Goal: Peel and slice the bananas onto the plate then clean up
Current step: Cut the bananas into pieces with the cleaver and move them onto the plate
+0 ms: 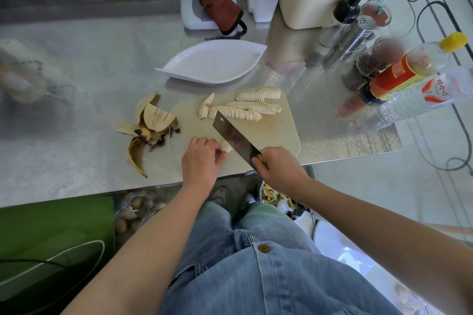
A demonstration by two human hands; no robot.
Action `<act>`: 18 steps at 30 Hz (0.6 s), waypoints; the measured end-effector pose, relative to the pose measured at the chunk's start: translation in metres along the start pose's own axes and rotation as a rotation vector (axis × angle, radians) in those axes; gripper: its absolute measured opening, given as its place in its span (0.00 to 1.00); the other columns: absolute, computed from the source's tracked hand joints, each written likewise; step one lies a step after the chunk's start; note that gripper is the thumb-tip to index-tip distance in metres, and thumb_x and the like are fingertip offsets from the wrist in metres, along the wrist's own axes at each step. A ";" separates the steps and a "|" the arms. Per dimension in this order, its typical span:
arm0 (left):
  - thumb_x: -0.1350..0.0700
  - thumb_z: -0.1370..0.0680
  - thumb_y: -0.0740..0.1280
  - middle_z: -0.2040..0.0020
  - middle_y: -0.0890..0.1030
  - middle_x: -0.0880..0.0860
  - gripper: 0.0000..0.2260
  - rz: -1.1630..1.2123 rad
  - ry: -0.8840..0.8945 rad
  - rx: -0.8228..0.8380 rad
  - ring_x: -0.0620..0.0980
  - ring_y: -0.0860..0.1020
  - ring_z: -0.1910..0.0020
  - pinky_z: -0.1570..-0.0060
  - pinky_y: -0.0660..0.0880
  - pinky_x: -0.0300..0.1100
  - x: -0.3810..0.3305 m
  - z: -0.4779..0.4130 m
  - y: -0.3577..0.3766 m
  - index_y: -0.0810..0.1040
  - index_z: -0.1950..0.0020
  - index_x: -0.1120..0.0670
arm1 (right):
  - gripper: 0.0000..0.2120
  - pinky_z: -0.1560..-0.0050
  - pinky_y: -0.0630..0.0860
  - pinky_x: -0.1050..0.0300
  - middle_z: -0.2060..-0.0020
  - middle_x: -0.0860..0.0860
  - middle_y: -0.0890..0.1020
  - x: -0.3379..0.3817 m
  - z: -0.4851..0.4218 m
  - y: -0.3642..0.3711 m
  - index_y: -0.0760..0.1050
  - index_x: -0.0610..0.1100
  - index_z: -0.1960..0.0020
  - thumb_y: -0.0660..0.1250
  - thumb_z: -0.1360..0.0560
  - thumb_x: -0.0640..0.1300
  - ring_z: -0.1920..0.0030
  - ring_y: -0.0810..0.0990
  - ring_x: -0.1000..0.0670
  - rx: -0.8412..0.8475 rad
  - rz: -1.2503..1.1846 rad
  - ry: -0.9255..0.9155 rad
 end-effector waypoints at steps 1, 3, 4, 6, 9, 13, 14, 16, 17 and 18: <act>0.49 0.25 0.71 0.59 0.80 0.53 0.09 0.000 0.000 0.000 0.52 0.73 0.55 0.67 0.68 0.43 0.000 0.000 0.000 0.81 0.55 0.55 | 0.14 0.65 0.63 0.56 0.67 0.47 0.72 0.000 0.000 0.000 0.68 0.42 0.62 0.59 0.20 0.46 0.65 0.71 0.46 0.003 0.000 0.003; 0.49 0.25 0.70 0.59 0.80 0.52 0.09 -0.005 0.000 0.005 0.52 0.73 0.54 0.67 0.67 0.42 0.000 0.000 0.001 0.81 0.55 0.55 | 0.14 0.65 0.63 0.56 0.66 0.47 0.72 -0.001 -0.001 0.001 0.69 0.42 0.62 0.59 0.20 0.46 0.65 0.72 0.46 0.008 -0.001 0.004; 0.49 0.25 0.70 0.58 0.80 0.52 0.09 -0.008 -0.001 0.007 0.52 0.73 0.54 0.67 0.67 0.42 0.001 0.000 0.002 0.81 0.55 0.55 | 0.14 0.65 0.63 0.56 0.66 0.47 0.73 -0.001 -0.001 0.002 0.69 0.42 0.62 0.59 0.20 0.46 0.64 0.73 0.45 0.010 -0.001 0.004; 0.49 0.25 0.70 0.58 0.80 0.52 0.09 -0.007 -0.003 0.011 0.52 0.73 0.54 0.67 0.68 0.43 0.001 0.000 0.002 0.81 0.54 0.55 | 0.14 0.65 0.63 0.56 0.66 0.47 0.72 -0.002 -0.001 0.004 0.68 0.42 0.62 0.59 0.20 0.46 0.65 0.72 0.46 0.012 0.000 0.005; 0.50 0.25 0.71 0.58 0.80 0.52 0.09 -0.001 -0.011 0.015 0.52 0.73 0.54 0.66 0.70 0.44 0.001 0.000 0.002 0.81 0.54 0.55 | 0.14 0.67 0.62 0.56 0.67 0.48 0.72 -0.003 0.001 0.003 0.69 0.42 0.62 0.59 0.20 0.46 0.65 0.72 0.47 0.000 -0.005 0.010; 0.49 0.25 0.71 0.58 0.80 0.52 0.09 0.000 -0.010 0.018 0.52 0.73 0.54 0.67 0.69 0.44 0.001 0.000 0.002 0.81 0.54 0.55 | 0.14 0.69 0.61 0.58 0.69 0.49 0.70 -0.004 0.001 0.008 0.68 0.43 0.62 0.58 0.20 0.46 0.66 0.71 0.47 0.025 -0.003 0.012; 0.49 0.25 0.71 0.58 0.80 0.52 0.09 0.002 -0.011 0.019 0.52 0.72 0.54 0.67 0.68 0.44 0.001 -0.001 0.002 0.81 0.55 0.55 | 0.14 0.70 0.60 0.59 0.70 0.51 0.69 -0.005 0.001 0.010 0.68 0.43 0.63 0.58 0.20 0.46 0.66 0.71 0.48 0.043 0.006 0.015; 0.49 0.25 0.71 0.58 0.80 0.52 0.09 0.004 -0.008 0.023 0.52 0.72 0.54 0.67 0.67 0.43 0.001 -0.001 0.003 0.81 0.55 0.55 | 0.14 0.70 0.59 0.59 0.70 0.51 0.67 -0.008 0.002 0.013 0.67 0.44 0.63 0.58 0.19 0.47 0.67 0.70 0.48 0.063 0.027 0.018; 0.50 0.25 0.71 0.58 0.80 0.52 0.09 0.005 -0.008 0.021 0.52 0.72 0.54 0.67 0.67 0.44 0.001 -0.001 0.003 0.81 0.55 0.55 | 0.14 0.70 0.59 0.59 0.70 0.52 0.67 -0.009 0.002 0.013 0.67 0.44 0.63 0.58 0.19 0.47 0.67 0.70 0.48 0.060 0.030 0.016; 0.50 0.25 0.71 0.58 0.80 0.53 0.09 0.007 -0.009 0.018 0.52 0.72 0.54 0.67 0.68 0.44 0.001 -0.001 0.002 0.81 0.55 0.55 | 0.14 0.71 0.59 0.60 0.71 0.52 0.67 -0.009 0.002 0.012 0.66 0.44 0.63 0.58 0.19 0.47 0.67 0.69 0.49 0.048 0.024 0.011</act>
Point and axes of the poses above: each hand's wrist, its own z-axis away from the middle knuckle, its own y-axis out of the palm, x = y × z, the point moved 9 cm from there along -z, towards the middle knuckle
